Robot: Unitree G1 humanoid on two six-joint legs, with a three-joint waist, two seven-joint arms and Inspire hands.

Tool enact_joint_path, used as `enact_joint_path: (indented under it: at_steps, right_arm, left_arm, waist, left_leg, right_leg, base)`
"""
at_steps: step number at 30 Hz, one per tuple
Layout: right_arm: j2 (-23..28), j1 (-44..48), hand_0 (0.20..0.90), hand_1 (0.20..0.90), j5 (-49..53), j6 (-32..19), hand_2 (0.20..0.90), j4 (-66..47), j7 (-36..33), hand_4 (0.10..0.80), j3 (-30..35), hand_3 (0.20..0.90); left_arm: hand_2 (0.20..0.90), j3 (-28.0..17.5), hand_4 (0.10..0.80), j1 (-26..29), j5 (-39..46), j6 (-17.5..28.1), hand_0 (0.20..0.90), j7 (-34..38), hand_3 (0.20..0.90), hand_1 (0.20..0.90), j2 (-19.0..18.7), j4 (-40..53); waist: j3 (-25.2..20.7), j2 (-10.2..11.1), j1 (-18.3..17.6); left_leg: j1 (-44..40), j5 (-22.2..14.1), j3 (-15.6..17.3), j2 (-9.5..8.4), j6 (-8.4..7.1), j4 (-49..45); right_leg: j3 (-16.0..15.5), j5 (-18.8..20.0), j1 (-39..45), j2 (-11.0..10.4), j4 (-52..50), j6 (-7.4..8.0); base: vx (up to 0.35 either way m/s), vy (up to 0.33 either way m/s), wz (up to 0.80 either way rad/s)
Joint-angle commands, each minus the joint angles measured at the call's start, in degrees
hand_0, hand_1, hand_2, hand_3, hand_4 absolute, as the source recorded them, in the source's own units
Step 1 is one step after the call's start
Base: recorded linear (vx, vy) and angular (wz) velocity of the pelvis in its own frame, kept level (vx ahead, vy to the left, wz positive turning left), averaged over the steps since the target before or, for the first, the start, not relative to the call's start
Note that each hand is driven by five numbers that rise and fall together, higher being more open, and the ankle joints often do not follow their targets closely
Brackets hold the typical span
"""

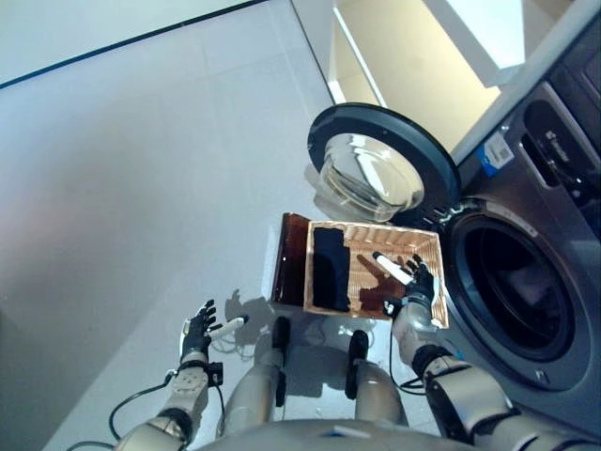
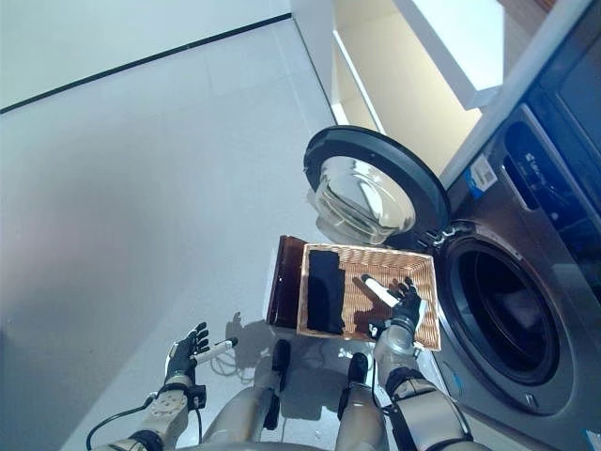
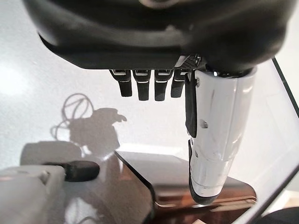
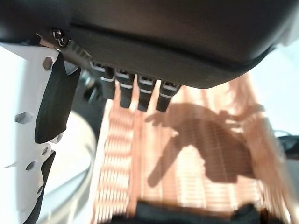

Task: Pick up the clothes and place them into the washing machine

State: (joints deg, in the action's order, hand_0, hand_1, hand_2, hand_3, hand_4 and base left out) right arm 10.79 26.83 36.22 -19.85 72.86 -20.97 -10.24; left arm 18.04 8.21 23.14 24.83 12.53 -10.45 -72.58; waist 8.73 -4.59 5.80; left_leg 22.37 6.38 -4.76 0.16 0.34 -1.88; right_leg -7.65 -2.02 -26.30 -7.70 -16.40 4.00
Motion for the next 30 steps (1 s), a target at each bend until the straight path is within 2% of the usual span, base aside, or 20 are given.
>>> enact_joint_path:
  at_steps: [1,17,30]
  right_arm:
    - [0.9,5.5,0.9,0.9,-2.35,-1.57,0.9,0.69,-0.31,0.8,-1.54,0.9]
    - [4.62,20.12,0.9,0.9,0.16,-1.7,0.9,9.07,-5.96,0.8,-0.31,0.9]
    - [2.77,21.63,0.9,0.9,0.54,-2.83,0.9,9.26,-9.23,0.8,-0.72,0.9]
  left_arm:
    - [0.9,-3.41,0.8,2.46,-0.78,1.72,0.9,2.2,0.9,0.9,-4.22,-2.64]
    - [0.9,-0.72,0.8,4.85,-4.24,2.06,0.9,6.39,0.9,0.9,-7.79,1.34]
    - [0.9,2.36,0.8,7.33,-3.64,2.7,0.9,8.98,0.9,0.9,-6.45,2.58]
  waist:
    - [1.49,2.48,1.53]
    - [6.96,1.7,7.44]
    - [9.5,0.39,7.89]
  left_leg:
    - [2.07,-3.61,0.95,-2.41,-1.54,-2.39]
    - [10.36,-3.83,-2.23,-5.17,-1.56,-6.28]
    - [13.88,-4.08,-2.21,-6.1,-1.71,-7.52]
  right_leg:
    - [-0.5,4.78,5.07,-2.26,9.32,1.16]
    - [-4.63,3.73,1.99,-4.21,7.07,1.08]
    - [-4.89,3.2,-0.86,-4.72,5.8,0.86]
  base:
    - [0.009,0.036,0.19]
    - [0.013,0.028,0.24]
    - [0.02,0.024,0.13]
